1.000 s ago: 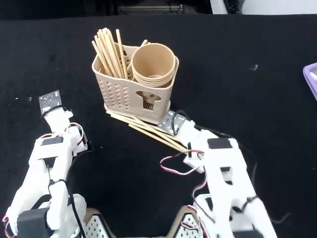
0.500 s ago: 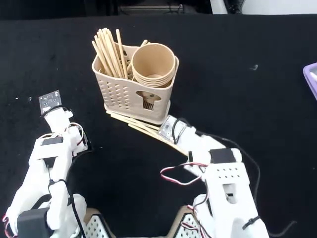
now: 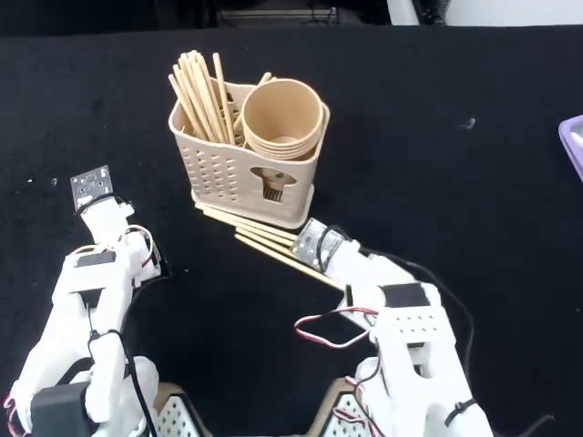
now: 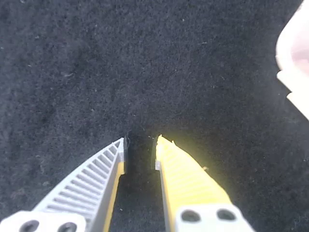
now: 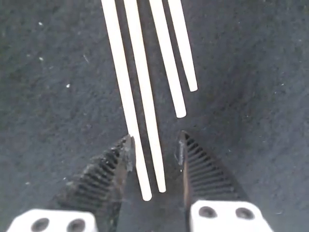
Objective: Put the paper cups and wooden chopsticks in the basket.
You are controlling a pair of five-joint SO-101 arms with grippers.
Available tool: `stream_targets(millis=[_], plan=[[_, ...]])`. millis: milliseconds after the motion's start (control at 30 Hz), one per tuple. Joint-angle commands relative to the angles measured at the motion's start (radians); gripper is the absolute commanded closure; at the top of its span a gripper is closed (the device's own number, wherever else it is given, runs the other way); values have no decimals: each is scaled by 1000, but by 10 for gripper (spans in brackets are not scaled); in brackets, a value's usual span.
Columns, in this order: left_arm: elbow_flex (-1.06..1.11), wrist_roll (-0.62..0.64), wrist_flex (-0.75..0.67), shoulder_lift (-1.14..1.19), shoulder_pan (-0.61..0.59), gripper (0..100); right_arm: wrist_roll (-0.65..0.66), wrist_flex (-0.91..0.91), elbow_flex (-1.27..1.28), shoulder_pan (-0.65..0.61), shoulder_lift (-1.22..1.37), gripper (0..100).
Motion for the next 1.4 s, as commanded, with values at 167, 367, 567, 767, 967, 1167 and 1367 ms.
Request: stream_targets(millis=[167,367,567,767,967,1167,1367], plan=[[-58,-9,-14,2,12,884,3,-12,-2,5,-24,842],[-58,-9,-14,2,12,884,5,-15,-16,5,51,842],[-58,-9,-14,2,10,884,5,-12,-102,5,206,841],[-58,-9,-14,2,10,884,5,-12,-186,5,358,768],[-58,-9,-14,2,8,884,11,-12,-216,5,412,861],[-58,-9,-14,2,8,884,11,91,-260,2,363,991],[-58,-9,-14,2,10,884,11,328,-315,-68,148,988]])
